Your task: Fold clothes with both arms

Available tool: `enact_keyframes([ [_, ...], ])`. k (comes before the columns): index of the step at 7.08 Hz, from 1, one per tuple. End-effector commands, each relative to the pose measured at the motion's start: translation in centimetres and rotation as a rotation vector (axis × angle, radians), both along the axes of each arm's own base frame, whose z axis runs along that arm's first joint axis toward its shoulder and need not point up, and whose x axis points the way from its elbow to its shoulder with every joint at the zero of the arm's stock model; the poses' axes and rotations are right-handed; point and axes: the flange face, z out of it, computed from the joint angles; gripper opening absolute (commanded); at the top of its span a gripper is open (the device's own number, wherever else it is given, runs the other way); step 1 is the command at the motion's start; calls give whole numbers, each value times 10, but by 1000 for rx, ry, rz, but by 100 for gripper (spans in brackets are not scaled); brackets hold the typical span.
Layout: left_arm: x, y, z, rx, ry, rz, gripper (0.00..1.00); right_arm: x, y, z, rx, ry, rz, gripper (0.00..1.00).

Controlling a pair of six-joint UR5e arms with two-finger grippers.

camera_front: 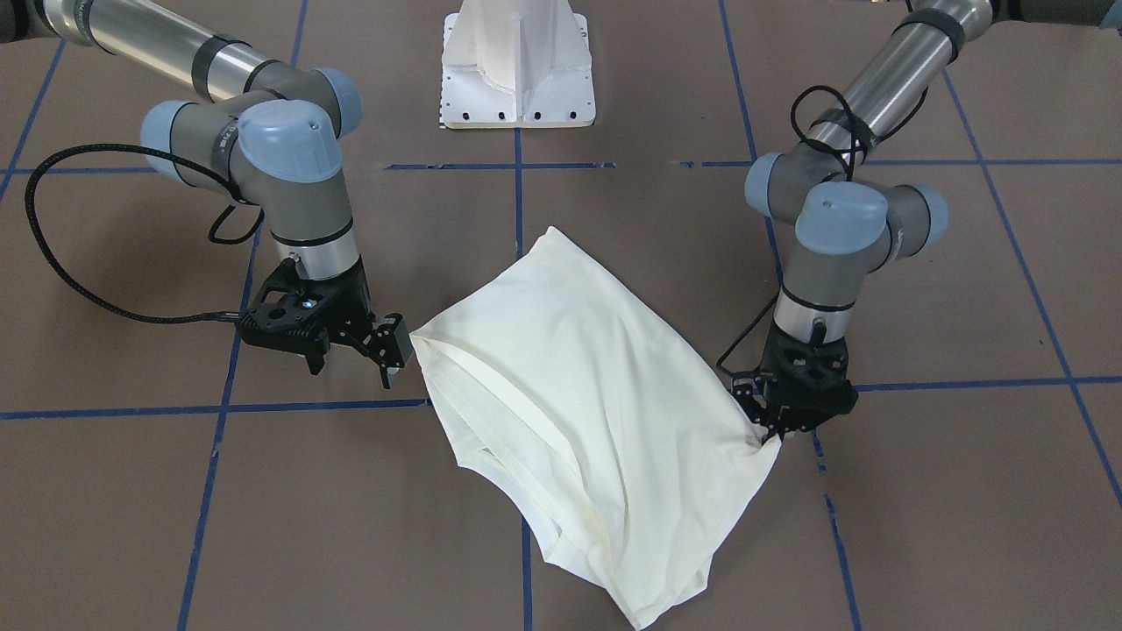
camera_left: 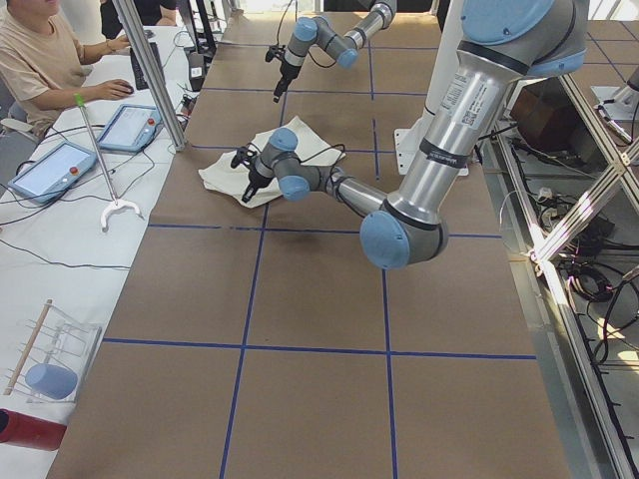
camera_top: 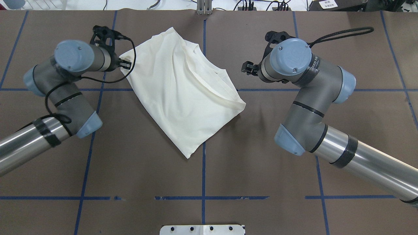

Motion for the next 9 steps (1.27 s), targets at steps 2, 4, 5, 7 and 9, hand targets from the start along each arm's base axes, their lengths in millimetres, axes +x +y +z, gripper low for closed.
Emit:
enact_keyframes([
  [2, -3, -97, -16, 58, -60, -93, 38, 26, 22, 1, 14, -20, 1, 100],
  [4, -29, -88, -22, 109, 22, -3, 100, 4, 36, -8, -8, -57, 3, 100],
  [5, -60, -78, -2, 73, 83, 67, 100, -9, 39, -21, -13, -78, 4, 100],
  [7, -94, -15, 5, 114, 131, 85, 100, -71, 23, -64, -71, -120, 97, 81],
  [9, -85, -2, 16, 103, 132, 102, 100, -122, 24, -64, -28, -144, 118, 74],
])
